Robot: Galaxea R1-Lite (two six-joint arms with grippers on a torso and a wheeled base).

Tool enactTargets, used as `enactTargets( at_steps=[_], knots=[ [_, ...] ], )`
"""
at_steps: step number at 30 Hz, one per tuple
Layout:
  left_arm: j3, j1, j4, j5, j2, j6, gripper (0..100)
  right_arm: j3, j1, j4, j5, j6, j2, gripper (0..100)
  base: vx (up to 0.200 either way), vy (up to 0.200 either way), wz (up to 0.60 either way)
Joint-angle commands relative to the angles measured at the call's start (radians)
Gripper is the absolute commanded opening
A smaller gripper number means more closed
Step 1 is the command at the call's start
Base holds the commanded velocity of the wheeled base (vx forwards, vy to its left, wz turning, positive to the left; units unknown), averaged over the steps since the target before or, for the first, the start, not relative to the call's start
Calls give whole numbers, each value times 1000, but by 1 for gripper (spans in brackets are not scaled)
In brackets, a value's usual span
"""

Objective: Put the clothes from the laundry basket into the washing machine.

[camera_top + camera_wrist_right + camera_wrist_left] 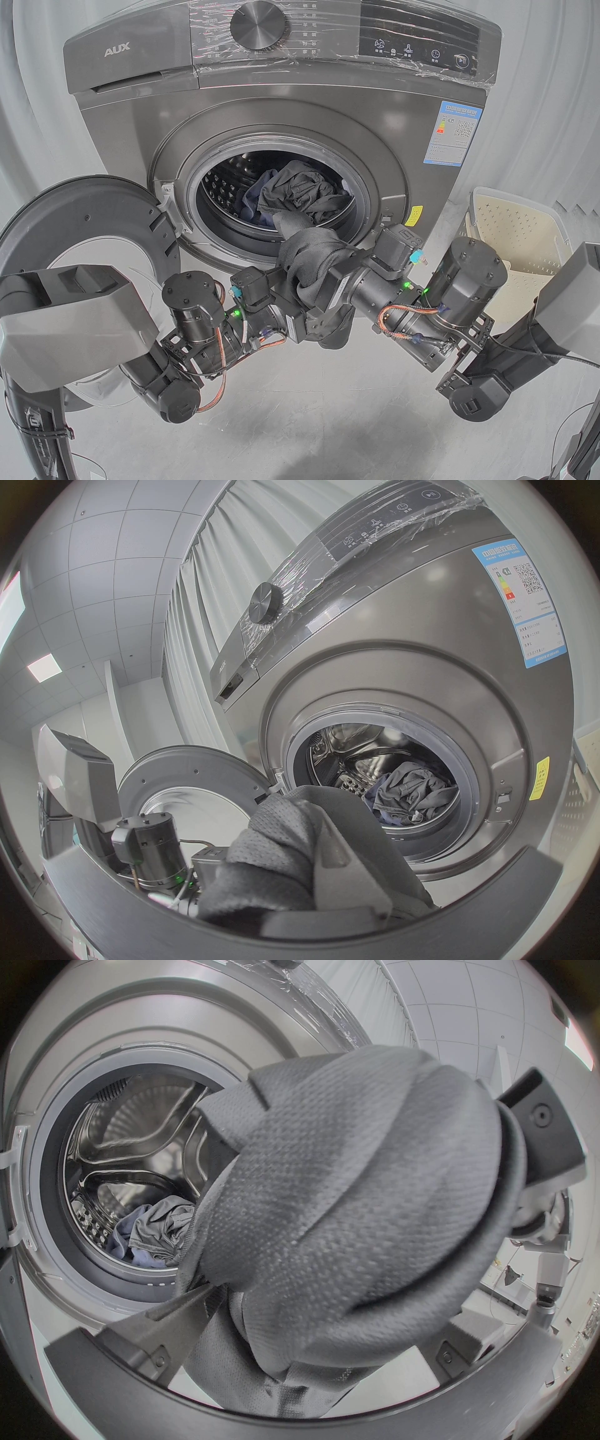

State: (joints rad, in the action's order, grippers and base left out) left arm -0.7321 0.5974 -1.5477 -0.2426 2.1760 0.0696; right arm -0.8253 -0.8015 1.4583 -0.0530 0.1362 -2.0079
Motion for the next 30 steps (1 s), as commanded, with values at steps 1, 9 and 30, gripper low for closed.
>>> enactTargets(
  at_steps=[1, 9, 30],
  knots=[
    [-44, -15, 0, 12, 42, -2, 100, 5, -5, 1, -1, 0, 4, 0, 0, 0, 0],
    [-87, -25, 1, 39, 87, -4, 100, 5, -30, -1, -1, 2, 23, 0, 0, 0, 0],
    [-118, -39, -3, 75, 88, 7, 0, 37, -24, 2, -1, 13, 93, 0, 0, 0, 0]
  ],
)
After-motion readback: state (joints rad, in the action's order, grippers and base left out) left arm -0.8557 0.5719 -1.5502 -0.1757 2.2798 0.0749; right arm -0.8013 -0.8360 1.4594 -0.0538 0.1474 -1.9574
